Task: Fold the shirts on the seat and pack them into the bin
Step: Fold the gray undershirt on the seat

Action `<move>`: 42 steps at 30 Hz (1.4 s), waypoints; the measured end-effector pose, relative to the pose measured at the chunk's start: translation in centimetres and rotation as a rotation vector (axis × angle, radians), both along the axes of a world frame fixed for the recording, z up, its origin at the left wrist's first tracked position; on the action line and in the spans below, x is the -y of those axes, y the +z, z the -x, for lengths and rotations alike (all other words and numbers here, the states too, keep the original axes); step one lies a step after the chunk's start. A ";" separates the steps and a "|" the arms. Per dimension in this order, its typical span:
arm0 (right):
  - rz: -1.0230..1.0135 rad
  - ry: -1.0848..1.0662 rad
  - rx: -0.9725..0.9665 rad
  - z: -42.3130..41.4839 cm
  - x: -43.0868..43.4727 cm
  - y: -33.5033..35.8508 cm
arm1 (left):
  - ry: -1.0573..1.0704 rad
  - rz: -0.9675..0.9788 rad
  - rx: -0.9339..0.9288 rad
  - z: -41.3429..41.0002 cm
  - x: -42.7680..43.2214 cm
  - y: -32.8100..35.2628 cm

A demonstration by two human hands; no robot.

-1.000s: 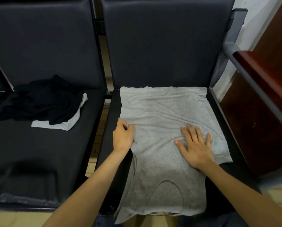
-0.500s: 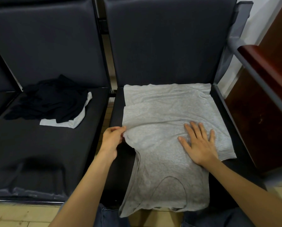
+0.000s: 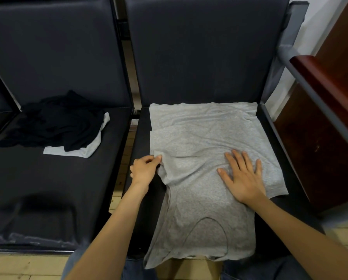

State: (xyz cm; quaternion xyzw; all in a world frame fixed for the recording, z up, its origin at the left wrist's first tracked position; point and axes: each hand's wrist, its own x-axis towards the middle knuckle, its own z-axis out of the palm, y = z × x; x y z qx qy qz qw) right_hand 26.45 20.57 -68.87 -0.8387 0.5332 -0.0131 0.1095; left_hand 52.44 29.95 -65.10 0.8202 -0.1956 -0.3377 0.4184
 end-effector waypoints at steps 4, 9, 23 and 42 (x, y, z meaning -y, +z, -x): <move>0.008 0.005 0.008 -0.1 0.0 0.0 | 0.085 0.343 -0.203 0.4 -0.1 1.8; 0.011 0.002 0.002 -0.1 0.0 0.0 | -0.034 0.231 0.469 -1.2 -1.2 2.3; 0.010 0.095 0.092 0.3 -1.0 1.7 | -0.923 -0.204 0.785 5.8 -2.4 -1.1; -0.165 0.162 -0.171 -3.4 14.1 1.4 | -0.772 -0.306 0.960 -0.2 9.3 -3.6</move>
